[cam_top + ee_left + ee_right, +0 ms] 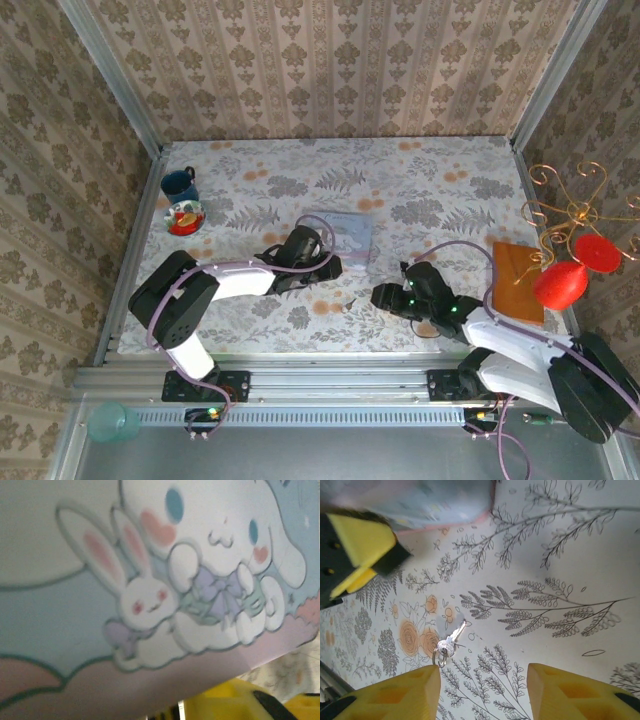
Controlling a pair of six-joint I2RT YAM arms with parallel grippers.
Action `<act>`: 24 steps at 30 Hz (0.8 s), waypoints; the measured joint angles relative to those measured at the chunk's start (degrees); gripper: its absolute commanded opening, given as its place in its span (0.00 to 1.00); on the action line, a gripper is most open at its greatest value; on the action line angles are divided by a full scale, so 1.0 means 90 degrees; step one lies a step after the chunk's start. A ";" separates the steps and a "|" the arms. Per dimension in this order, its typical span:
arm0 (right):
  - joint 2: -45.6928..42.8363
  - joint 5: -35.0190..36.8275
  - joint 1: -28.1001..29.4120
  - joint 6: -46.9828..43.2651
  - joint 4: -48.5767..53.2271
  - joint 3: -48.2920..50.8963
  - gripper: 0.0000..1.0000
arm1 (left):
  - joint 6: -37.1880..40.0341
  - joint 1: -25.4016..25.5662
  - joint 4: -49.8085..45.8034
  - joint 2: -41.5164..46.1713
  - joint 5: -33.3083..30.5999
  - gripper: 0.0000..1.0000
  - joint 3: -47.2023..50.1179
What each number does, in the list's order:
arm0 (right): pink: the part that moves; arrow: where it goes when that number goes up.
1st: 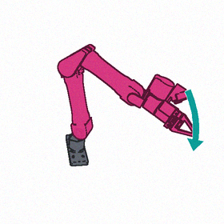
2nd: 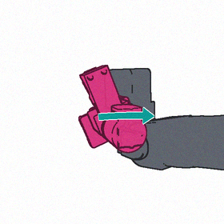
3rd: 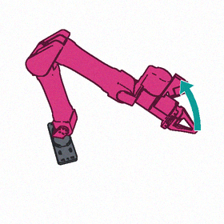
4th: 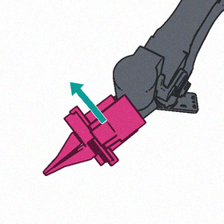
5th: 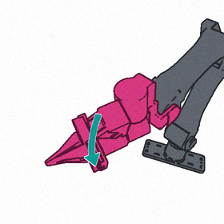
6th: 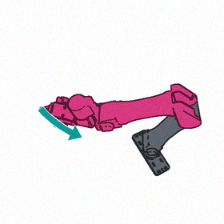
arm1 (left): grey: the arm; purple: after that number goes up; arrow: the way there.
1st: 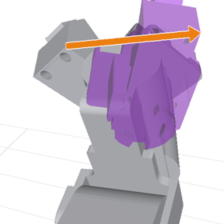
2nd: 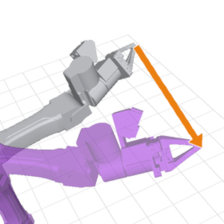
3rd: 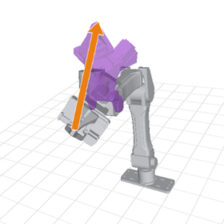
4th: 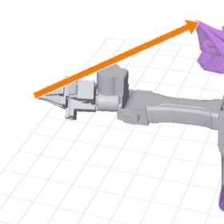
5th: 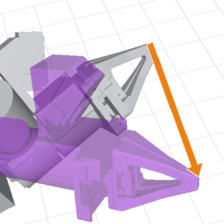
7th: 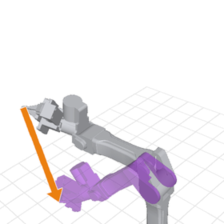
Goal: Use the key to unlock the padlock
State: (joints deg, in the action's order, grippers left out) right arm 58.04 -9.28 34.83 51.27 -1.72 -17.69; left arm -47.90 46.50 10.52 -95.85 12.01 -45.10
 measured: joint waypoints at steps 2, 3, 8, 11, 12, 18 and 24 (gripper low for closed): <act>-0.0192 0.0119 0.0000 -0.0029 0.0134 0.0000 0.53 | 0.0238 0.0039 -0.0308 0.0044 -0.0100 0.42 -0.0070; -0.0270 0.0165 0.0000 -0.0041 0.0185 0.0000 0.54 | 0.0362 0.0068 -0.0498 0.0112 -0.0160 0.47 -0.0102; -0.0418 0.0308 -0.0002 -0.0092 0.0391 0.0000 0.54 | 0.1078 0.0403 -0.1620 0.0583 -0.0716 0.58 -0.0508; -0.0483 0.0379 -0.0007 -0.0165 0.0525 0.0000 0.54 | 0.1586 0.0811 -0.2181 0.0712 -0.0940 0.58 -0.1005; -0.0522 0.0398 -0.0010 -0.0185 0.0568 0.0000 0.54 | 0.1734 0.0950 -0.2319 0.0712 -0.0954 0.58 -0.1156; -0.0884 0.0539 -0.0085 -0.0211 0.0818 0.0002 0.54 | 0.2518 0.1542 -0.3376 0.0248 -0.0971 0.56 -0.2011; -0.1506 0.0687 -0.0192 -0.0209 0.1175 0.0019 0.55 | 0.2992 0.1664 -0.4452 -0.0466 -0.0991 0.48 -0.2594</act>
State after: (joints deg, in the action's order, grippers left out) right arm 44.49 -3.09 33.10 49.39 8.86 -17.52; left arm -20.97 61.47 -29.54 -100.05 3.09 -68.45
